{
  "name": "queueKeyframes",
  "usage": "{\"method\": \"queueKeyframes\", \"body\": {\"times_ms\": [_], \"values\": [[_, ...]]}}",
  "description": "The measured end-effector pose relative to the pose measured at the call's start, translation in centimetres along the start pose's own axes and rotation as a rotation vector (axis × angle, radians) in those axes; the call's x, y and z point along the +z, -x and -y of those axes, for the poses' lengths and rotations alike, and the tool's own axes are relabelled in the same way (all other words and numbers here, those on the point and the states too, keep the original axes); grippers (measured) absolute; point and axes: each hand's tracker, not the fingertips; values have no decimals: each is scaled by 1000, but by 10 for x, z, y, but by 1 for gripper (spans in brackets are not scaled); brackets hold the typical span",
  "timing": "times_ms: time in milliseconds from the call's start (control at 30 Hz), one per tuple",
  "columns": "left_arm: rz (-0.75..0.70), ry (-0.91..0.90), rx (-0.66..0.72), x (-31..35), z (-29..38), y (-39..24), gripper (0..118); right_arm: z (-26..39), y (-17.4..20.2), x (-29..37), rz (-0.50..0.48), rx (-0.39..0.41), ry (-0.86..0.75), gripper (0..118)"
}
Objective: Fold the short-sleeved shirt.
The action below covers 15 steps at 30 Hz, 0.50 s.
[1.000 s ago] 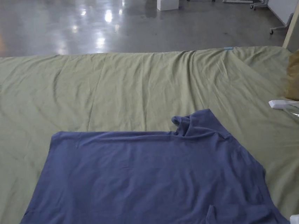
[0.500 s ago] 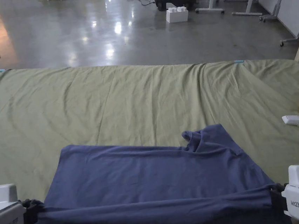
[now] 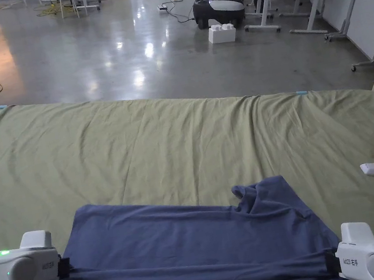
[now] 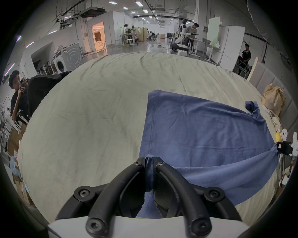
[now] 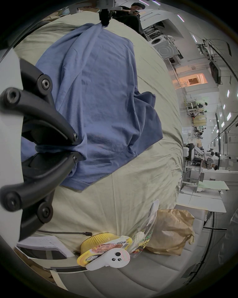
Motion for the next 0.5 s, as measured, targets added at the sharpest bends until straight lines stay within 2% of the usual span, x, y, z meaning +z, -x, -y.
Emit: {"method": "queueKeyframes", "body": {"times_ms": [33, 133, 167, 233, 300, 333, 367, 400, 500], "values": [[1, 1, 2, 0, 0, -2, 9, 1, 1, -1, 2, 10, 0, 10], [4, 10, 6, -8, -5, 4, 12, 1, 7, 3, 15, 36, -5, 30], [6, 9, 4, -5, -5, 3, 12, 1, 8, 5, 25, 43, -14, 30], [-9, -6, -16, -2, -5, 6, 18, 0, 12, 14, 35, 53, -54, 40], [-4, -33, -25, 9, -4, 5, 35, 0, 18, 29, 42, 58, -129, 62], [11, -54, -23, 13, -3, 7, 52, 1, 22, 36, 39, 59, -167, 72], [21, -77, -23, 18, -1, 6, 65, 1, 25, 44, 38, 54, -206, 74], [39, -118, -30, 25, 0, 3, 69, 2, 31, 52, 37, 51, -246, 74], [59, -222, -67, 50, 6, -4, 68, 5, 48, 76, 19, 45, -355, 74]]}}
